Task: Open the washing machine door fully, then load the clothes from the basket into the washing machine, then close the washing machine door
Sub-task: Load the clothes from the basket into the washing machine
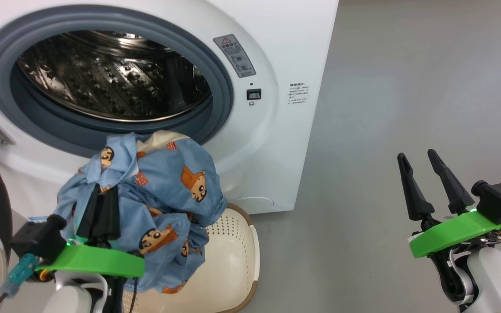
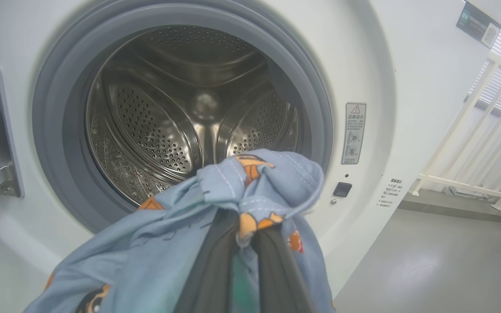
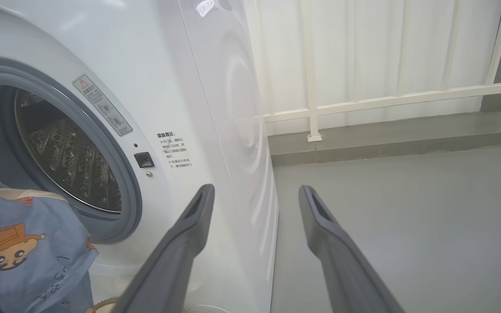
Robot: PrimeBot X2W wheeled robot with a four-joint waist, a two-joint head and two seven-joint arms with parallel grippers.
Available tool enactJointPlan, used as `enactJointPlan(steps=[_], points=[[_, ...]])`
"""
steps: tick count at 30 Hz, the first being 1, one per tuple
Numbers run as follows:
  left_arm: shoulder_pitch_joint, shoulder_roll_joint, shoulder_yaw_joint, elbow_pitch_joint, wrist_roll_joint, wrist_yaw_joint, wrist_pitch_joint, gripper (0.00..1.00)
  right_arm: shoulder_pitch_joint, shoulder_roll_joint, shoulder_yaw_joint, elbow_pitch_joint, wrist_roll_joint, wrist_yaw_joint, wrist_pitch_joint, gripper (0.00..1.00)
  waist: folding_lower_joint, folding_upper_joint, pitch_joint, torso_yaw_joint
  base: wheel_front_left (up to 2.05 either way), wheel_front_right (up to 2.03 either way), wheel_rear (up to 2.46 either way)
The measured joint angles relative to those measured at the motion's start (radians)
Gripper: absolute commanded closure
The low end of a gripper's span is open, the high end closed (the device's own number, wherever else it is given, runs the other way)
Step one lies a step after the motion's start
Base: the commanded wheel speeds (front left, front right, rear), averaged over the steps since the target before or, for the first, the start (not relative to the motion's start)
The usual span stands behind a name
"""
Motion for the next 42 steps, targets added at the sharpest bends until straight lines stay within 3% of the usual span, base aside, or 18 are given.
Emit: enactJointPlan(steps=[12, 20, 31, 42], points=[[-0.184, 0.026, 0.022, 0.079, 0.01, 0.007, 0.013, 1.0, -0.009, -0.012, 0.009, -0.012, 0.0, 0.0, 0.0, 0.0, 0.0, 0.0, 0.066, -0.015, 0.0, 0.0, 0.0], [-0.402, 0.021, 0.043, 0.331, -0.012, -0.054, 0.002, 1.0, -0.063, -0.028, 0.025, -0.034, 0.0, 0.0, 0.0, 0.0, 0.0, 0.0, 0.148, -0.036, 0.0, 0.0, 0.0], [-0.75, 0.03, 0.067, 0.677, -0.007, -0.106, -0.033, 1.0, -0.13, -0.036, 0.017, -0.087, -0.005, 0.0, 0.0, 0.0, 0.0, 0.0, 0.315, -0.08, 0.0, 0.0, 0.0], [-1.018, 0.113, 0.071, 0.847, 0.029, -0.129, -0.041, 1.0, -0.172, 0.006, -0.002, -0.128, -0.013, 0.0, 0.0, 0.0, 0.0, 0.0, 0.488, -0.152, 0.0, 0.0, 0.0]])
